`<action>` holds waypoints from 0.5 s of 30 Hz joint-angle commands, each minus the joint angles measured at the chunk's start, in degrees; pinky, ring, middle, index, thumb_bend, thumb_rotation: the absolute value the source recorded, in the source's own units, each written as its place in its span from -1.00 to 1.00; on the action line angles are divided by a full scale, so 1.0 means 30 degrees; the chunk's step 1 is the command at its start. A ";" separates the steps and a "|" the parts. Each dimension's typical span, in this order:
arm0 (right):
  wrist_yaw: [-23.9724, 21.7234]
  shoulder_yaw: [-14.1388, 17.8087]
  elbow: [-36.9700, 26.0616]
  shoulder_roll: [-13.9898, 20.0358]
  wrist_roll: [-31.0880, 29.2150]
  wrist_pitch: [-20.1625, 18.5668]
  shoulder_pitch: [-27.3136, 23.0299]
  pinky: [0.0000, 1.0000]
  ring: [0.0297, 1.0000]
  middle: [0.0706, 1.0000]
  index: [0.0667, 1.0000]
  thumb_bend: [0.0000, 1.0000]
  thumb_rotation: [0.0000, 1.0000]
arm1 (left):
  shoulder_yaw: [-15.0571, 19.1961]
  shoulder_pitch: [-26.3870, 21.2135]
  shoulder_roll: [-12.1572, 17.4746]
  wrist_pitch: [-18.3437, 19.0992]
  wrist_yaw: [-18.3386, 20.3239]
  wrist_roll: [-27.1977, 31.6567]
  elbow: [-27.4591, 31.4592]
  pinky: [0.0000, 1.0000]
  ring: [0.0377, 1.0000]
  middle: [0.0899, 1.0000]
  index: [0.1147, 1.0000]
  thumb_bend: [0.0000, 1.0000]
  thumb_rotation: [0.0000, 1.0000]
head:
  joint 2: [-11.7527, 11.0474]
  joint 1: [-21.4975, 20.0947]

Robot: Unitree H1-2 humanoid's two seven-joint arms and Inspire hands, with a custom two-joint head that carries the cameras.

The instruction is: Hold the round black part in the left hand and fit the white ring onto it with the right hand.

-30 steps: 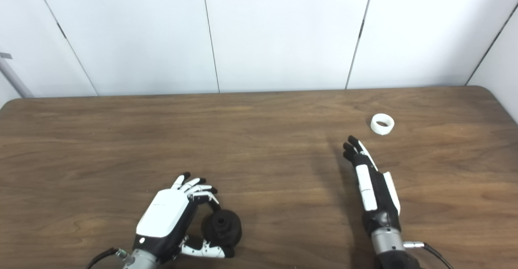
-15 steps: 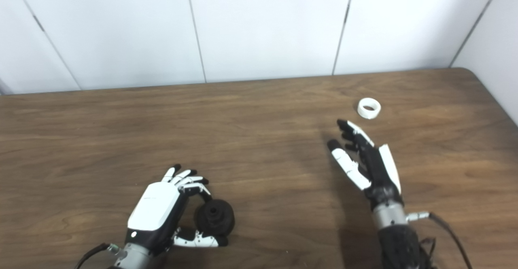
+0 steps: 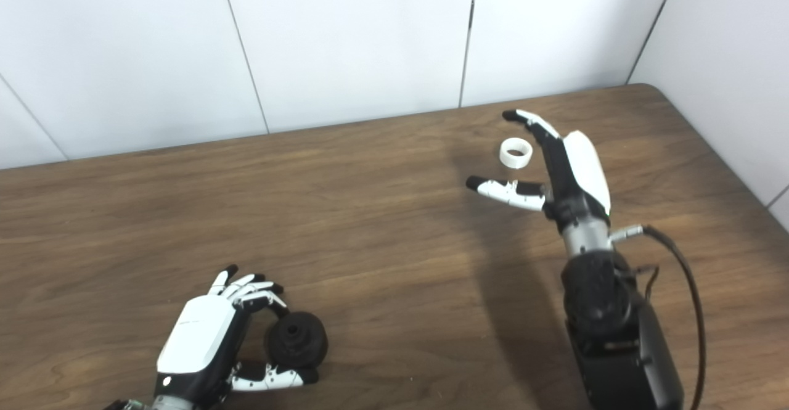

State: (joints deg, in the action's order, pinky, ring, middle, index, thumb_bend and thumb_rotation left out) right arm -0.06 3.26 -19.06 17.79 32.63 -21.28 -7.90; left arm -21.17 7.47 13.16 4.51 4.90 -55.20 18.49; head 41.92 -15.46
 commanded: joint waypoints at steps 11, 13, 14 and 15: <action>-0.0870 -0.0963 0.3847 0.3157 0.2488 -0.0482 -0.3860 0.99 0.85 0.78 0.52 0.47 -0.35 | 0.0623 0.0559 0.0779 -0.0392 0.0233 0.0117 -0.0725 1.00 0.70 0.48 -0.17 0.05 -0.90 | -0.0101 -0.0844; -0.1161 -0.1179 0.4798 0.3488 0.2541 -0.0544 -0.4456 0.97 0.86 0.79 0.51 0.50 -0.37 | 0.0692 0.0583 0.0810 -0.0462 0.0260 0.0217 -0.0689 1.00 0.70 0.48 -0.17 0.05 -0.90 | -0.0111 -0.0928; -0.1237 -0.1288 0.5263 0.3598 0.2559 -0.0552 -0.4724 0.96 0.86 0.79 0.50 0.52 -0.39 | 0.0725 0.0597 0.0821 -0.0489 0.0294 0.0251 -0.0660 1.00 0.70 0.48 -0.17 0.05 -0.90 | -0.0103 -0.0951; -0.1342 -0.1440 0.5802 0.3727 0.2595 -0.0566 -0.5015 0.96 0.86 0.78 0.49 0.54 -0.40 | 0.0752 0.0608 0.0825 -0.0546 0.0298 0.0289 -0.0655 1.00 0.70 0.48 -0.17 0.05 -0.90 | -0.0103 -0.0951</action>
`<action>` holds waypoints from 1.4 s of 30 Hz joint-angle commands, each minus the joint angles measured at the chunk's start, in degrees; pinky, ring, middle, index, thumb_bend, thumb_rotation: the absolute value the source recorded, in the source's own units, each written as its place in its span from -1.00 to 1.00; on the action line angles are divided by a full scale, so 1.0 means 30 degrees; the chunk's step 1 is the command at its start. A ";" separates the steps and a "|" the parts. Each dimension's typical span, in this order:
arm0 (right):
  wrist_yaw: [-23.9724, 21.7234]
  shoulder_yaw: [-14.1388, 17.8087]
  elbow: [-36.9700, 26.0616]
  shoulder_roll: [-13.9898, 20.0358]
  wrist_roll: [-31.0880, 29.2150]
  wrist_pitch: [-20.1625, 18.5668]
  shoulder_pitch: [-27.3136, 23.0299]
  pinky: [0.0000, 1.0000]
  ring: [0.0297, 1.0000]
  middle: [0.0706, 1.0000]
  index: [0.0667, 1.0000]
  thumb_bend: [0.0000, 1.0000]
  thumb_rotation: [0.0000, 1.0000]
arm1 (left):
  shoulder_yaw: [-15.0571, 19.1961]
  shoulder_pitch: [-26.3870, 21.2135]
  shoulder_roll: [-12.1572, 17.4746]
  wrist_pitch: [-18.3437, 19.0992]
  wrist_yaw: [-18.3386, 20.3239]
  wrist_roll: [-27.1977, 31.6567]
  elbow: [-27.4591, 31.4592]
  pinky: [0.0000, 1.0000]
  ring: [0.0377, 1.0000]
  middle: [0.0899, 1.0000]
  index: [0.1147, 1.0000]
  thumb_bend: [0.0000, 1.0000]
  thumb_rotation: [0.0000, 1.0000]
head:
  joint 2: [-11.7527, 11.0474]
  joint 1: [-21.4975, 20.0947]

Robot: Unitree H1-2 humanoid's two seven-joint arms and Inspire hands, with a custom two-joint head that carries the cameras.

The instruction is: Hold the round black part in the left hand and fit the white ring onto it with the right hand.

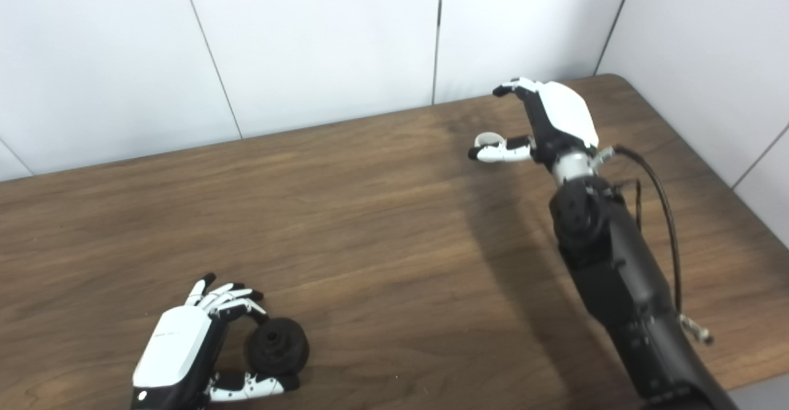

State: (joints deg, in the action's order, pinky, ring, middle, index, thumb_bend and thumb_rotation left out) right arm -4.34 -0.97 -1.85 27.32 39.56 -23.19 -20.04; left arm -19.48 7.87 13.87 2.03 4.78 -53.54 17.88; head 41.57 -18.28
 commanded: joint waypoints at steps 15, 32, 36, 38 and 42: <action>-0.2348 -0.1881 0.4720 0.1129 0.0770 -0.1232 -0.3949 1.00 0.94 0.86 0.45 0.59 -0.37 | 0.0455 0.0568 0.0549 0.0278 0.0529 -0.0435 -0.0223 1.00 0.69 0.48 -0.17 0.05 -0.90 | 0.0052 -0.0107; -0.2956 -0.2184 0.6485 0.0853 0.1437 -0.1230 -0.4588 0.97 0.92 0.79 0.41 0.54 -0.47 | 0.0515 0.0584 0.0390 0.0425 0.0575 -0.0472 -0.0287 1.00 0.70 0.48 -0.17 0.05 -0.90 | -0.0016 0.0083; -0.3204 -0.2101 0.6506 0.0879 0.1705 -0.1237 -0.4562 0.99 0.93 0.80 0.41 0.50 -0.43 | 0.0581 0.0585 0.0419 0.0402 0.0536 -0.0439 -0.0344 1.00 0.71 0.48 -0.17 0.05 -0.90 | -0.0019 0.0080; -0.3213 -0.2048 0.6501 0.0877 0.1719 -0.1236 -0.4571 1.00 0.94 0.80 0.40 0.50 -0.43 | 0.0573 0.0559 0.0427 0.0417 0.0562 -0.0514 -0.0328 1.00 0.71 0.48 -0.17 0.05 -0.90 | -0.0005 0.0074; -0.3204 -0.2092 0.6509 0.0921 0.1684 -0.1231 -0.4614 0.99 0.94 0.81 0.37 0.49 -0.44 | 0.0575 0.0522 0.0391 0.0527 0.0719 -0.0514 -0.0243 1.00 0.71 0.49 -0.17 0.05 -0.90 | -0.0005 0.0074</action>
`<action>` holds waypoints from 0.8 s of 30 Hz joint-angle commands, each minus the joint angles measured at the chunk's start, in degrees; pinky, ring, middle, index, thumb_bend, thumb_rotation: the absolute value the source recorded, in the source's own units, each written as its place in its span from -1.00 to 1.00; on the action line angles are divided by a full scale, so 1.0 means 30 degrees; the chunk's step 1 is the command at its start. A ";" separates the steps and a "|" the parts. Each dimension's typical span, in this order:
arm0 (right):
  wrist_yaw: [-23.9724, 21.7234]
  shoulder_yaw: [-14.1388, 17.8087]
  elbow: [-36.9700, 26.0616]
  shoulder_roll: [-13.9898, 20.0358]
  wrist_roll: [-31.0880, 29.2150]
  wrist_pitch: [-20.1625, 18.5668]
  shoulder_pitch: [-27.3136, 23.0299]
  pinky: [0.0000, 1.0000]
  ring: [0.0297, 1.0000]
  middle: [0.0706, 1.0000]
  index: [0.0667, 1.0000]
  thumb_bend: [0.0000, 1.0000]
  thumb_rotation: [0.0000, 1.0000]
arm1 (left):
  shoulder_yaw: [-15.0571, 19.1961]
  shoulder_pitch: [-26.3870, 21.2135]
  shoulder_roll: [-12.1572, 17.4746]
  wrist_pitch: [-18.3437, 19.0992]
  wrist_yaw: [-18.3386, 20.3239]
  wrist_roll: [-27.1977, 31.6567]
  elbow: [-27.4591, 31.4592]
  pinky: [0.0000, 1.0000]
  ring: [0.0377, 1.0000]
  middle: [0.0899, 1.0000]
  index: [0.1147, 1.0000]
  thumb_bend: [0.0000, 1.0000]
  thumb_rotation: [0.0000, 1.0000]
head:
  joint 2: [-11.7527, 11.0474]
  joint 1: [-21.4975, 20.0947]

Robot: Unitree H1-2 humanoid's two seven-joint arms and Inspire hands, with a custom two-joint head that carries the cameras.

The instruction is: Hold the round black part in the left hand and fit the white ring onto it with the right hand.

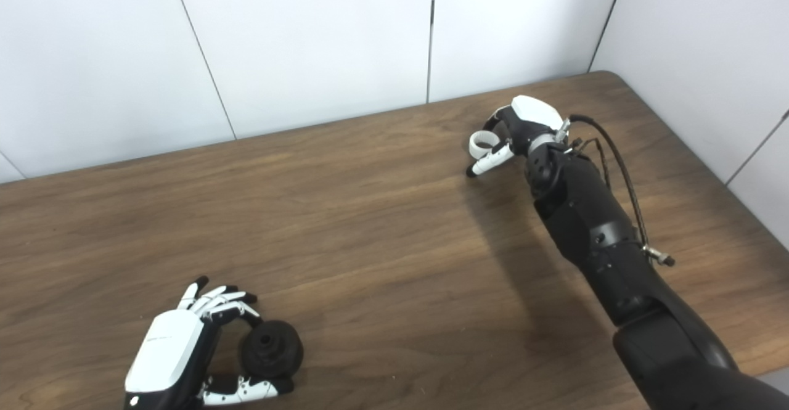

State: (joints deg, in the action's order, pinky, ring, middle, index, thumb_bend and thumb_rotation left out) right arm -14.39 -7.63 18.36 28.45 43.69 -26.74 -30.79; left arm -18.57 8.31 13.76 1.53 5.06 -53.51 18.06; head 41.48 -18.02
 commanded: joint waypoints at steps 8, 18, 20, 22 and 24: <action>0.0068 0.0022 -0.0313 0.0587 0.0276 -0.0041 -0.1040 1.00 0.97 0.84 0.30 0.47 -0.46 | 0.0253 0.0322 0.0452 0.0625 0.0661 -0.0501 -0.0284 1.00 0.70 0.48 -0.17 0.05 -0.90 | 0.0024 -0.0014; 0.1072 0.0309 -0.0332 0.0501 -0.0506 0.0034 -0.0693 0.79 0.79 0.57 -0.10 0.04 -0.74 | 0.0232 0.0364 0.0328 0.0662 0.0651 -0.0592 -0.0175 1.00 0.70 0.47 -0.17 0.05 -0.90 | 0.0053 0.0005; 0.1134 0.0171 -0.0329 0.0599 -0.0592 0.0078 -0.0652 0.77 0.78 0.55 -0.10 0.04 -0.74 | 0.0234 0.0376 0.0299 0.0628 0.0608 -0.0584 -0.0197 1.00 0.70 0.47 -0.17 0.05 -0.90 | 0.0062 0.0029; 0.1104 0.0085 -0.0321 0.0675 -0.0636 0.0067 -0.0628 0.78 0.79 0.56 -0.10 0.04 -0.74 | 0.0226 0.0389 0.0267 0.0667 0.0663 -0.0596 -0.0166 1.00 0.71 0.47 -0.17 0.05 -0.90 | 0.0053 0.0047; 0.1068 0.0063 -0.0375 0.0713 -0.0670 0.0025 -0.0571 0.79 0.80 0.58 -0.10 0.04 -0.74 | 0.0224 0.0392 0.0261 0.0685 0.0691 -0.0616 -0.0149 1.00 0.71 0.48 -0.17 0.05 -0.90 | 0.0073 0.0047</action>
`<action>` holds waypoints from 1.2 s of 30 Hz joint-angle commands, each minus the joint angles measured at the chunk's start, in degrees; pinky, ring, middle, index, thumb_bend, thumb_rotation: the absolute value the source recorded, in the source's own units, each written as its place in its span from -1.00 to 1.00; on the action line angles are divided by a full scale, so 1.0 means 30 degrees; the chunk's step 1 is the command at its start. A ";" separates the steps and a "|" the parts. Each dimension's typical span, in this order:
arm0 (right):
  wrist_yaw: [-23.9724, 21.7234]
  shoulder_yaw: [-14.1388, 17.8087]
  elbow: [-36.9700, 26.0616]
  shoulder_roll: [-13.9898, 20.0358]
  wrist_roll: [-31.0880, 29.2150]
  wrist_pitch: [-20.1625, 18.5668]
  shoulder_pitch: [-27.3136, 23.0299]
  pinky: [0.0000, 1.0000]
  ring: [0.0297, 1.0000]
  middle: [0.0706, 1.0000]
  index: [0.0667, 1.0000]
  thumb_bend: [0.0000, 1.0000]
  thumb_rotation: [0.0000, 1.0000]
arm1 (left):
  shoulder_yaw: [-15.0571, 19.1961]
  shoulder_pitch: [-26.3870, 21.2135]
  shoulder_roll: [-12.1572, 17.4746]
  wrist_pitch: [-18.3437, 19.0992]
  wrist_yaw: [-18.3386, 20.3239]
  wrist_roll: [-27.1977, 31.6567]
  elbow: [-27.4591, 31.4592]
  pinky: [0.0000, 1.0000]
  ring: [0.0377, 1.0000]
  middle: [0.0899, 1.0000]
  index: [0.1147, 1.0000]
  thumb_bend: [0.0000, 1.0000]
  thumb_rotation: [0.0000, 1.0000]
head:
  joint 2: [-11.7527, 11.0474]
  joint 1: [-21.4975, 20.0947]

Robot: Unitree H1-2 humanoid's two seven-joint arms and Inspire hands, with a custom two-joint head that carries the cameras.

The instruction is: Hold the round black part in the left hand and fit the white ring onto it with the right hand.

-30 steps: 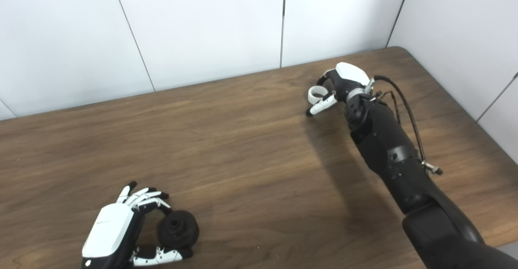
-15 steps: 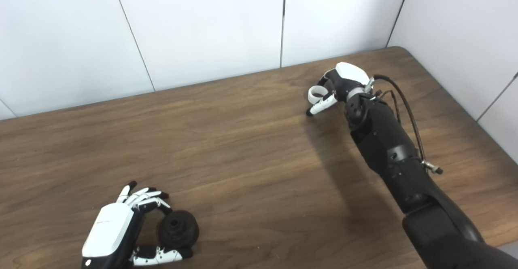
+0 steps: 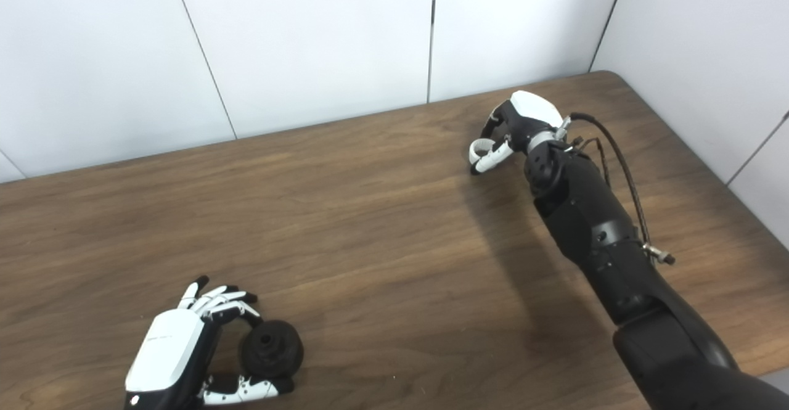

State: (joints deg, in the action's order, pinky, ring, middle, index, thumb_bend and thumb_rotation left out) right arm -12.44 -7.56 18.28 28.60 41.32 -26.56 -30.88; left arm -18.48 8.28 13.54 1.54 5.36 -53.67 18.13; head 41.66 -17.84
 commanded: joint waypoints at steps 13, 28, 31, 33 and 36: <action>-0.0286 -0.0725 -0.2314 0.1369 -0.0157 0.0696 0.0084 0.87 0.93 0.66 -0.10 0.04 -0.73 | 0.0170 0.0395 0.0252 0.0539 0.0244 -0.0705 -0.0325 1.00 0.71 0.47 -0.17 0.05 -0.90 | 0.0047 0.0161; -0.3476 -0.3275 -1.0332 0.0844 0.0610 0.1253 0.0483 0.74 0.87 0.57 -0.10 0.05 -0.73 | -0.0163 0.0632 -0.0538 0.0838 0.0492 -0.1070 -0.0038 1.00 0.72 0.47 -0.17 0.05 -0.90 | 0.0317 0.1695; -0.4459 -0.3610 -1.1809 0.0531 0.0420 0.1143 0.0573 0.70 0.87 0.56 -0.10 0.05 -0.73 | -0.0370 0.0659 -0.0784 0.0921 0.0423 -0.1438 -0.0067 1.00 0.72 0.47 -0.17 0.05 -0.90 | 0.0435 0.2538; -0.5091 -0.3857 -1.2697 0.0268 0.0406 0.1072 0.0644 0.68 0.87 0.56 -0.10 0.05 -0.73 | -0.0551 0.0681 -0.1004 0.1019 0.0368 -0.1711 -0.0102 1.00 0.71 0.46 -0.17 0.05 -0.90 | 0.0514 0.3101; -0.6206 -0.4272 -1.3834 -0.0101 0.0517 0.0947 0.0718 0.71 0.84 0.55 -0.10 0.05 -0.72 | -0.0856 0.0670 -0.1364 0.1390 0.0590 -0.2223 -0.0094 1.00 0.72 0.47 -0.17 0.05 -0.90 | 0.0655 0.4052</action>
State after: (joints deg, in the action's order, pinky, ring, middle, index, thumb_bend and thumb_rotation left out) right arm -30.22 -20.69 -20.81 28.48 42.07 -24.15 -26.91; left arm -19.88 9.07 9.39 4.15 4.95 -58.20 18.49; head 43.50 -5.90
